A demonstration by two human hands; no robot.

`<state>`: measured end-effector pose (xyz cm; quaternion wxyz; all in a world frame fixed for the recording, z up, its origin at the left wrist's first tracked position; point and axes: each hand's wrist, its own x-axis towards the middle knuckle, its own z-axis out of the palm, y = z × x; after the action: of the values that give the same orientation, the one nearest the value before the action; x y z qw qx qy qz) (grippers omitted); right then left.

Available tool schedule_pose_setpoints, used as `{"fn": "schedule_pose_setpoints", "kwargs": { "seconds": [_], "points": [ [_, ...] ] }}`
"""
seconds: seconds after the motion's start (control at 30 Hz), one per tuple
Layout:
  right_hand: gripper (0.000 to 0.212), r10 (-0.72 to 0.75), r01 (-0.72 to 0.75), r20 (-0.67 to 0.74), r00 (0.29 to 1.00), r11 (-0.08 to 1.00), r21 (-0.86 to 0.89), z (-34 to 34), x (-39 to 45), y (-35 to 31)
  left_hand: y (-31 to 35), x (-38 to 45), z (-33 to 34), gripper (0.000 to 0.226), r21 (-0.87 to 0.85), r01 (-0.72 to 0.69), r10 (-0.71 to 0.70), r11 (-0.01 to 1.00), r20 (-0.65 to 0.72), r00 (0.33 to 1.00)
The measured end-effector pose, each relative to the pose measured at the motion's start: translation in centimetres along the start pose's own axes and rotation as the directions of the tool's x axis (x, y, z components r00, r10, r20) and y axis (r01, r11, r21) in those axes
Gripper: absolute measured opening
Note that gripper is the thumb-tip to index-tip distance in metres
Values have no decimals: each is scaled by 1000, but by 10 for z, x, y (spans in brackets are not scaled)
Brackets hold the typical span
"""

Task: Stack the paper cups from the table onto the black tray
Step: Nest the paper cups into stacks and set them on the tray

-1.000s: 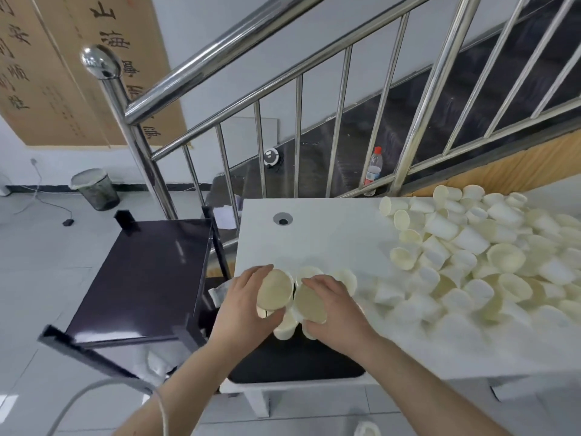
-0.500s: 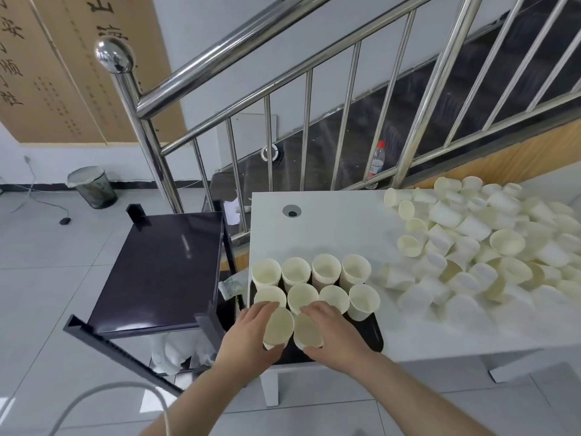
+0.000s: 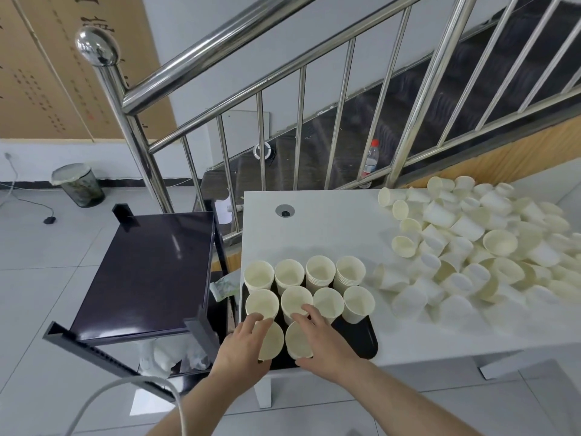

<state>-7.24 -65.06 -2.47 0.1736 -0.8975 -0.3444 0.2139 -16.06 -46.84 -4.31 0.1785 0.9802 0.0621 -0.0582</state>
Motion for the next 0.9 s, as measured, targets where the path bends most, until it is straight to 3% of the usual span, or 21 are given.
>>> {"fn": "schedule_pose_setpoints", "kwargs": {
  "seconds": [0.9],
  "points": [
    [86,-24,23,17,1000,999,39,4,8,16,-2,-1,-5,79,6,-22,22,1000,17,1000]
  ]
}}
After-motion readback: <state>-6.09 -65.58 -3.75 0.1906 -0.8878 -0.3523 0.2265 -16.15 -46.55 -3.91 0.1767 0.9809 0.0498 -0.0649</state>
